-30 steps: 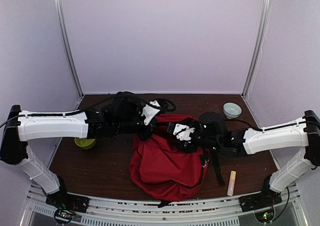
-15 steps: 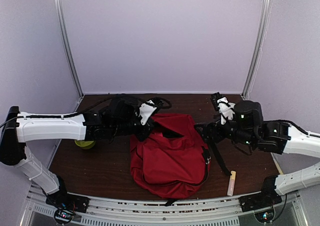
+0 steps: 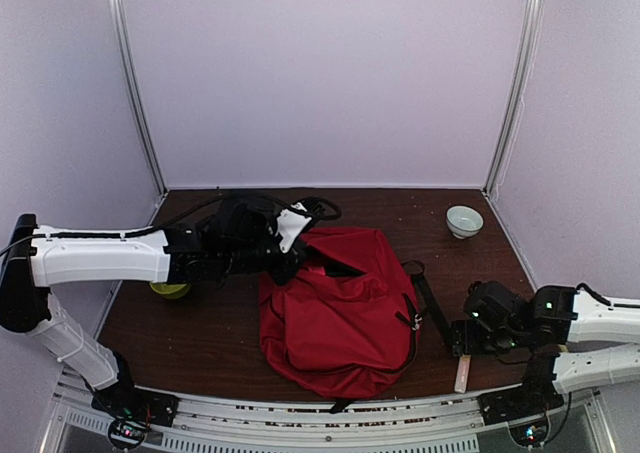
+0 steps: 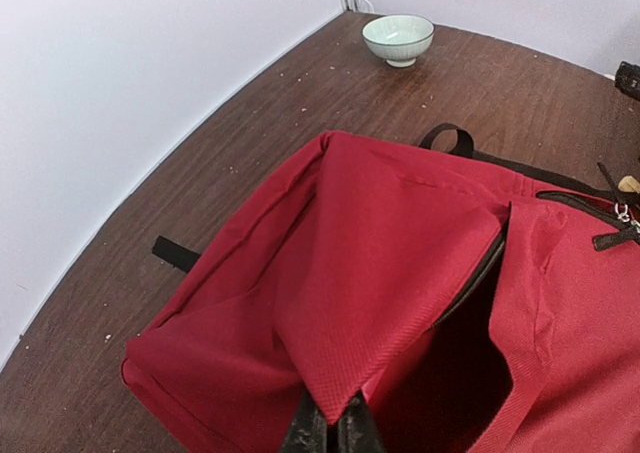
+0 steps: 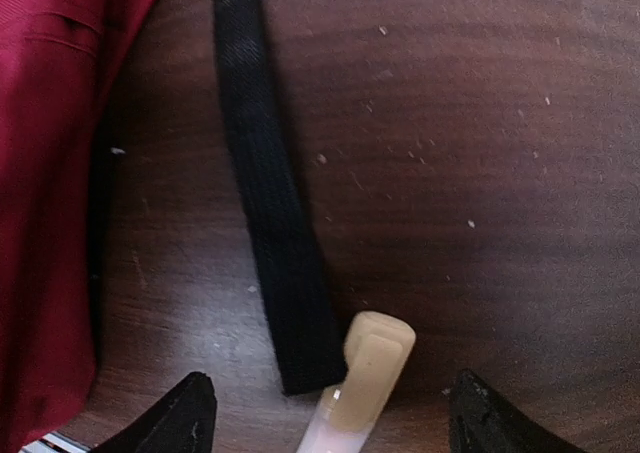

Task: Pack the student bag
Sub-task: Place the pen in the lower front pocket of the bag, then pick up the pen from the corner of the board.

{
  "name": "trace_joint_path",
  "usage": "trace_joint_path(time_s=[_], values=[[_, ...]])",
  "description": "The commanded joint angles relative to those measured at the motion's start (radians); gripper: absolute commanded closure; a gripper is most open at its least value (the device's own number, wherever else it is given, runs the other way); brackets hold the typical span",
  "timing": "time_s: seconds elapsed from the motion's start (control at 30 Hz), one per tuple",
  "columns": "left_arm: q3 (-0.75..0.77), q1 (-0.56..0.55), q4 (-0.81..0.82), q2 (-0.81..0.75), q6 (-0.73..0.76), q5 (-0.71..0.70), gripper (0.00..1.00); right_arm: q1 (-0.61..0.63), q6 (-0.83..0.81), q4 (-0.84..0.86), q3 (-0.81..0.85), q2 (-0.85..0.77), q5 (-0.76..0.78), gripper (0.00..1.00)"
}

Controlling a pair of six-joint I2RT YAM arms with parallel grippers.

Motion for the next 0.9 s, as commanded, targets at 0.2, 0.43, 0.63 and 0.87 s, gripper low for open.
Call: trace_joint_path(time_s=[0.2,0.43,0.63,0.87], values=[[0.019,0.002,0.059,-0.041,0.026,0.000,1.00,0.011,0.129,-0.090,-0.047,0.026,-0.080,0.21],[0.016,0.002,0.072,-0.064,0.058,0.007,1.00,0.010,0.151,0.028,-0.073,0.135,-0.230,0.32],[-0.012,0.002,0.077,-0.107,0.078,0.016,1.00,0.019,0.120,0.187,-0.115,0.318,-0.332,0.78],[-0.051,0.002,0.070,-0.140,0.084,0.008,1.00,0.026,0.026,-0.014,0.103,0.321,-0.159,1.00]])
